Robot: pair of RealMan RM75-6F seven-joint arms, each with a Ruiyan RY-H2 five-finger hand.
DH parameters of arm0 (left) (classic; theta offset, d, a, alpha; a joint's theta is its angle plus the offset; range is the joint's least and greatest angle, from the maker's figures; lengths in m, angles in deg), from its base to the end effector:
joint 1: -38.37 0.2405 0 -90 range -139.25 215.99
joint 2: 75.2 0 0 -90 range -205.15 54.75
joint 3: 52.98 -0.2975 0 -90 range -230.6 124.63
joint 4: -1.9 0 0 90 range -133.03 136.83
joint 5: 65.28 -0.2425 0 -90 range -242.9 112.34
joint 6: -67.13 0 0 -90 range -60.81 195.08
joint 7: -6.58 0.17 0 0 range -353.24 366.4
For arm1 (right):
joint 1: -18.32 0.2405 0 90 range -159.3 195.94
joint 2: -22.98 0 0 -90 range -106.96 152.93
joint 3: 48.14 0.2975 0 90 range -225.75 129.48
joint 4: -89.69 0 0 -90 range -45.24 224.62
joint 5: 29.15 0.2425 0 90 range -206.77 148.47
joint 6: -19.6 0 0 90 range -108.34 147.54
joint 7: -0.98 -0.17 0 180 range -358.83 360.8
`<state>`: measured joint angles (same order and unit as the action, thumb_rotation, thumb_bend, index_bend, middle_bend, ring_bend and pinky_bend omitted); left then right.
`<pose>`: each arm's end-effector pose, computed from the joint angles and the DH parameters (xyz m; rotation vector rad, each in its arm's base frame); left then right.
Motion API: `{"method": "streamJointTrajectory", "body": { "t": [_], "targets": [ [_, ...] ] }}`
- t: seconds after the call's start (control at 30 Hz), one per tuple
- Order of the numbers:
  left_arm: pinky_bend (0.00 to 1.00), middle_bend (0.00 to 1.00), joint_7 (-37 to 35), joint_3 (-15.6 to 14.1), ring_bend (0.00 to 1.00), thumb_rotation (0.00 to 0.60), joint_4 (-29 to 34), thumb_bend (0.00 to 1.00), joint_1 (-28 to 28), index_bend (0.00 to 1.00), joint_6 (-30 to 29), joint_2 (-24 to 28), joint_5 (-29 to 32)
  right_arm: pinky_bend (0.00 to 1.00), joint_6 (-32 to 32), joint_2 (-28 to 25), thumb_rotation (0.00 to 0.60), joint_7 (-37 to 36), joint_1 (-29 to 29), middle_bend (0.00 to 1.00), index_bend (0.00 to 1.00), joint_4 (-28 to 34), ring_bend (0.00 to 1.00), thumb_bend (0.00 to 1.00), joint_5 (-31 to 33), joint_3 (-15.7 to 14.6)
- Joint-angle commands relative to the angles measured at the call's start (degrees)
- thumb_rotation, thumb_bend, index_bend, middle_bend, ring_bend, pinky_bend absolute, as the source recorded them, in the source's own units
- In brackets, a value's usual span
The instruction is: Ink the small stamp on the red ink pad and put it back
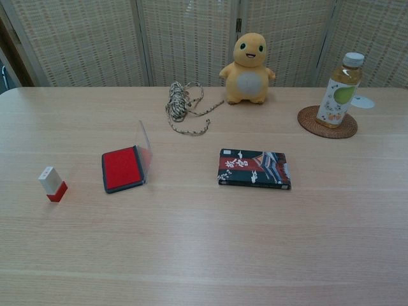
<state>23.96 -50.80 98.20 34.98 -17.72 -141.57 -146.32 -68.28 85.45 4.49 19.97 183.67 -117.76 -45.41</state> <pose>-0.3608 0.1987 0.1275 -1.3892 -0.8286 -0.6804 -0.3577 -0.1919 0.1590 1.3876 -0.8372 0.8719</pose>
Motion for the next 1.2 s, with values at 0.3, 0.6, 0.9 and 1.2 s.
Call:
{"method": "streamJointTrajectory", "body": {
  "t": [0.3,0.6,0.9,1.2],
  "targets": [
    [0.0,0.0,0.37,-0.32,0.0,0.6,0.11,0.34,-0.29,0.0,0.46,0.02,-0.38,0.0,-0.29,-0.01,0.6,0.35,-0.24,0.0,0.0,0.16,0.0,0.3,-0.02,-0.14],
    [0.0,0.0,3.78,-0.27,0.0,0.6,2.06,0.34,-2.06,0.0,3.78,0.74,1.11,0.0,-0.45,-0.2,0.6,-0.04,-0.41,0.0,0.0,0.13,0.0,0.3,0.73,0.23],
    [0.0,0.0,8.84,0.17,0.0,0.6,7.29,0.34,-6.19,0.05,10.18,2.37,3.6,0.0,2.29,-0.07,0.6,-1.35,1.05,0.0,0.0,-0.75,0.0,0.3,2.4,1.0],
    [0.0,0.01,10.38,1.38,0.0,0.6,11.26,0.34,-11.18,0.12,17.26,3.93,8.42,0.0,4.31,-0.35,0.6,-2.65,1.9,0.0,0.0,-1.02,0.0,0.3,2.07,0.34]
  ]
}}
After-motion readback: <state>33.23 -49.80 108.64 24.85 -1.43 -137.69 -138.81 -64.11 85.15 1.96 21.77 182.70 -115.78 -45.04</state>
